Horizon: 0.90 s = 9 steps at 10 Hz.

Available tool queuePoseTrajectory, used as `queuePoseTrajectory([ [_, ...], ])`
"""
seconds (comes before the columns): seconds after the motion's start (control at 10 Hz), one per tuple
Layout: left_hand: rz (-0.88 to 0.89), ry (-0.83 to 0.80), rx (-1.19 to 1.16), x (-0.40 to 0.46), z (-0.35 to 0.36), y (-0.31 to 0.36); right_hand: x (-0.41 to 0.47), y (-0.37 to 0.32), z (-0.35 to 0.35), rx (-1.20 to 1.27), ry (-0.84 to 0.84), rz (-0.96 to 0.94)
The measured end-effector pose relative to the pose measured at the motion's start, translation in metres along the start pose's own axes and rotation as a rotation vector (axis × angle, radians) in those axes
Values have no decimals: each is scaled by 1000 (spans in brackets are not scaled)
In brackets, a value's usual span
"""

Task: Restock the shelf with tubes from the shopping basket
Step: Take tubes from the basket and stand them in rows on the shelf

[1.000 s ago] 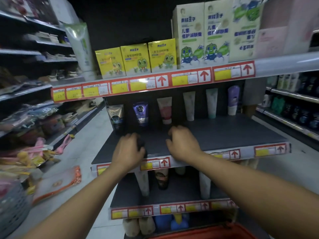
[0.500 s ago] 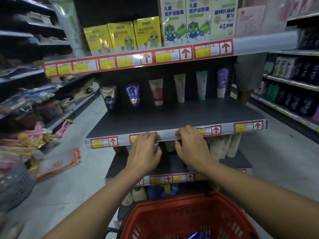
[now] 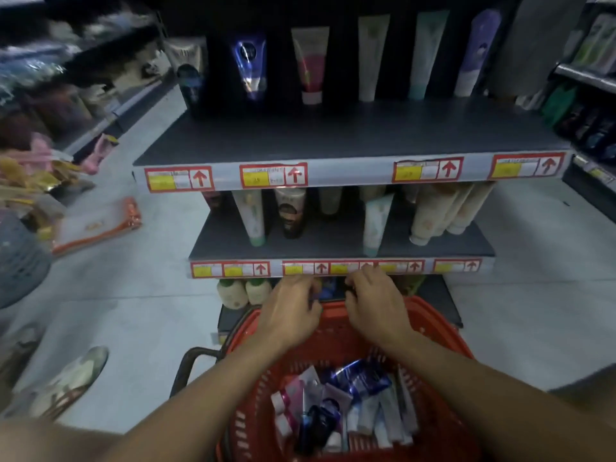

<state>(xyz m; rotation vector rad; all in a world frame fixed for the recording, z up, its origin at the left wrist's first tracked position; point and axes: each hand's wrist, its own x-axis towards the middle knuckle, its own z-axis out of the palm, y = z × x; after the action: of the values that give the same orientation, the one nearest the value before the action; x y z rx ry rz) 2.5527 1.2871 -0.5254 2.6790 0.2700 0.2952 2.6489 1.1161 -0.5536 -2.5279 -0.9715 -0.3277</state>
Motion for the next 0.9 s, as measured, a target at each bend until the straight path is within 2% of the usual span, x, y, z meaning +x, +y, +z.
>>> queuePoseTrajectory([
  [0.3, -276, -425, -84, -41, 84, -43, -67, 38, 74, -18, -383, 144],
  [0.7, -589, -728, -178, -83, 163, -94, -110, 61, 145, 133, -1024, 447],
  [0.8, -597, -711, -184, -94, 182, -102, -115, 62, 166, 234, -1052, 717],
  [0.9, -639, -677, -156, -97, 193, -103, -118, 61, 174, 352, -993, 1060],
])
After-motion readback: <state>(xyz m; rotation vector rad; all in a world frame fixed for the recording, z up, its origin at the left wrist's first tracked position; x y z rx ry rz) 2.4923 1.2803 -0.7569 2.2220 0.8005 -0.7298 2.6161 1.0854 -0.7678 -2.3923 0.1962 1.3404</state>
